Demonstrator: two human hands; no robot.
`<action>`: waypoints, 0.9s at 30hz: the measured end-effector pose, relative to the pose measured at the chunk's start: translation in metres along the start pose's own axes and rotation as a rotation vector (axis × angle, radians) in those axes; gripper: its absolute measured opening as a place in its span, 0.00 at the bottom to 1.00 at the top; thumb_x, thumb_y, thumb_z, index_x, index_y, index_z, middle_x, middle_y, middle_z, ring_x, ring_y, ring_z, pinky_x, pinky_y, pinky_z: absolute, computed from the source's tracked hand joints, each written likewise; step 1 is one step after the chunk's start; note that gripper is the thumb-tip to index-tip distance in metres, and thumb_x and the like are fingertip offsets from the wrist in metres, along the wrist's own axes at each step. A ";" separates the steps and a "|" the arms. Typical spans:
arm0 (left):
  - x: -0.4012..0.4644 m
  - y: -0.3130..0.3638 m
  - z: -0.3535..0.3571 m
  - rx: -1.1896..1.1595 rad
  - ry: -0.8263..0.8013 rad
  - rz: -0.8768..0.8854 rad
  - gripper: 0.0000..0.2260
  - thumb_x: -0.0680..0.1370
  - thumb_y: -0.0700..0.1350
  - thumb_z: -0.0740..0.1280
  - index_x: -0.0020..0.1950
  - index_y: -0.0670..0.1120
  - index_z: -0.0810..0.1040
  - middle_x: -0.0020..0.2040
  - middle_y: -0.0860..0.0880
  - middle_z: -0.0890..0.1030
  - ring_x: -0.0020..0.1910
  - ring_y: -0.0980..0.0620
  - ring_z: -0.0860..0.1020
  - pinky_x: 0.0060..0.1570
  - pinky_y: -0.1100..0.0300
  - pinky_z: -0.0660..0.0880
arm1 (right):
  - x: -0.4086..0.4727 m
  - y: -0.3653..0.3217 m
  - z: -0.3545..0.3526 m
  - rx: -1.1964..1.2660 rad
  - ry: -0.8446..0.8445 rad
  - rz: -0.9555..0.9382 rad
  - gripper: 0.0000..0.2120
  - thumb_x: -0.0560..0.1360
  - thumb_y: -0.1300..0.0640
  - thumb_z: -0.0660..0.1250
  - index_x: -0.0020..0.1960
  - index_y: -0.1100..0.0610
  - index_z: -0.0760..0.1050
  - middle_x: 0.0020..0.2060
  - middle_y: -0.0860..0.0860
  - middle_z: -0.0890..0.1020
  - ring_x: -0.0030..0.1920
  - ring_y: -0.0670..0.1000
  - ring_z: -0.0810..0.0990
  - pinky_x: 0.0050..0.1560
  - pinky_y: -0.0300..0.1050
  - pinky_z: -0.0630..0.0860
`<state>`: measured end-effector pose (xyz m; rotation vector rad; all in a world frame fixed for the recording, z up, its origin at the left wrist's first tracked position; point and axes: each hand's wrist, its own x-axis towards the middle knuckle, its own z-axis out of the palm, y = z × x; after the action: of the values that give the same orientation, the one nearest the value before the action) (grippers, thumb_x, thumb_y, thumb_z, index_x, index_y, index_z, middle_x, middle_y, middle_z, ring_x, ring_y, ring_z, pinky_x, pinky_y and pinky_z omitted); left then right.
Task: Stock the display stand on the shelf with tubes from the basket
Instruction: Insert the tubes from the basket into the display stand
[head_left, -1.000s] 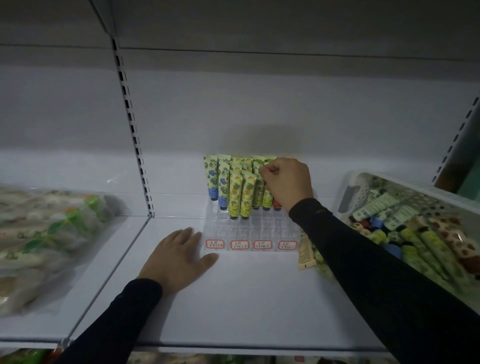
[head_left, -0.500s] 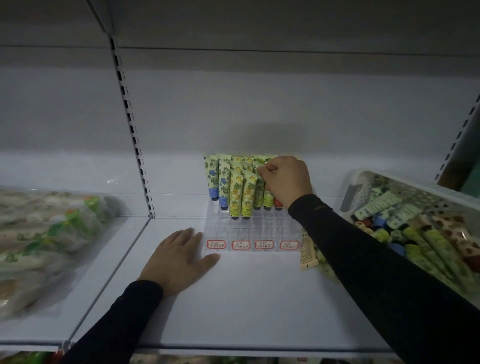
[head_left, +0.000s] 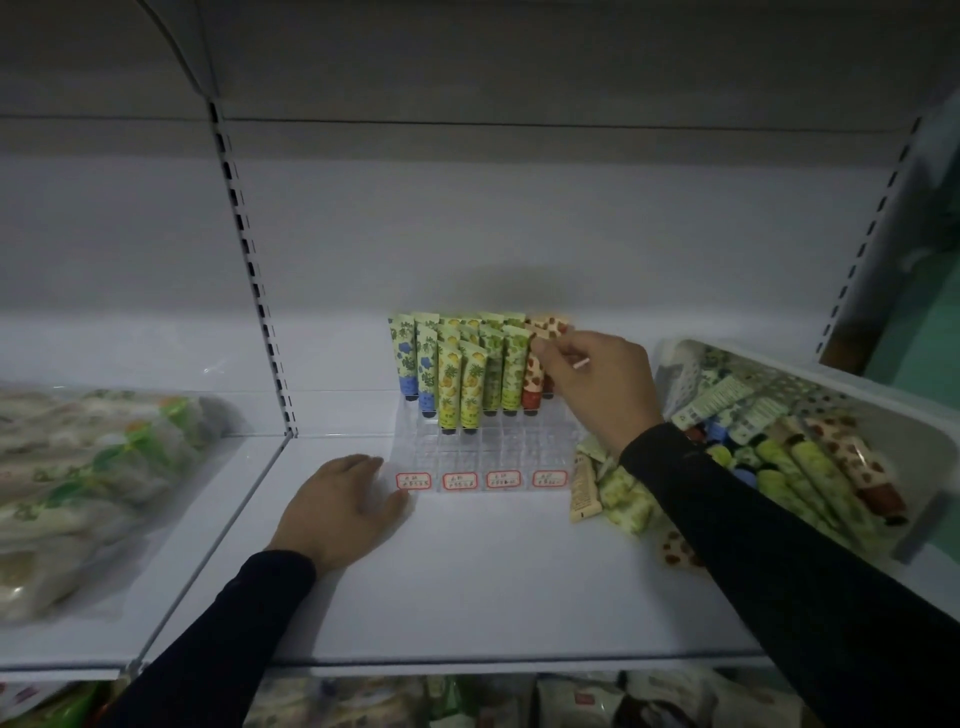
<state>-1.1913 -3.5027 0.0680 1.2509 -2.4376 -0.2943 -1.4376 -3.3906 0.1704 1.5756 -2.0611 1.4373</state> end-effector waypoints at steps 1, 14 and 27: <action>-0.002 0.000 0.000 -0.011 0.041 -0.010 0.34 0.71 0.69 0.55 0.62 0.46 0.79 0.59 0.50 0.81 0.62 0.47 0.76 0.60 0.57 0.70 | -0.007 0.006 -0.008 -0.033 -0.018 -0.009 0.14 0.78 0.46 0.65 0.46 0.56 0.84 0.41 0.47 0.84 0.40 0.45 0.80 0.47 0.41 0.76; -0.037 0.106 0.013 -0.189 0.002 0.239 0.25 0.79 0.59 0.63 0.73 0.48 0.71 0.71 0.50 0.73 0.68 0.52 0.71 0.62 0.66 0.62 | -0.090 0.084 -0.088 -0.186 -0.249 0.130 0.15 0.79 0.48 0.63 0.60 0.55 0.79 0.55 0.52 0.80 0.54 0.50 0.79 0.55 0.43 0.74; 0.012 0.215 0.064 -0.016 -0.094 0.426 0.13 0.80 0.45 0.62 0.61 0.42 0.76 0.56 0.40 0.79 0.55 0.39 0.75 0.49 0.55 0.68 | -0.093 0.116 -0.103 -0.294 -0.342 0.111 0.17 0.81 0.53 0.60 0.67 0.56 0.74 0.65 0.54 0.75 0.64 0.52 0.73 0.64 0.41 0.67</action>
<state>-1.3822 -3.3867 0.0891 0.6959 -2.6952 -0.2542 -1.5331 -3.2550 0.0980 1.6945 -2.4464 0.8817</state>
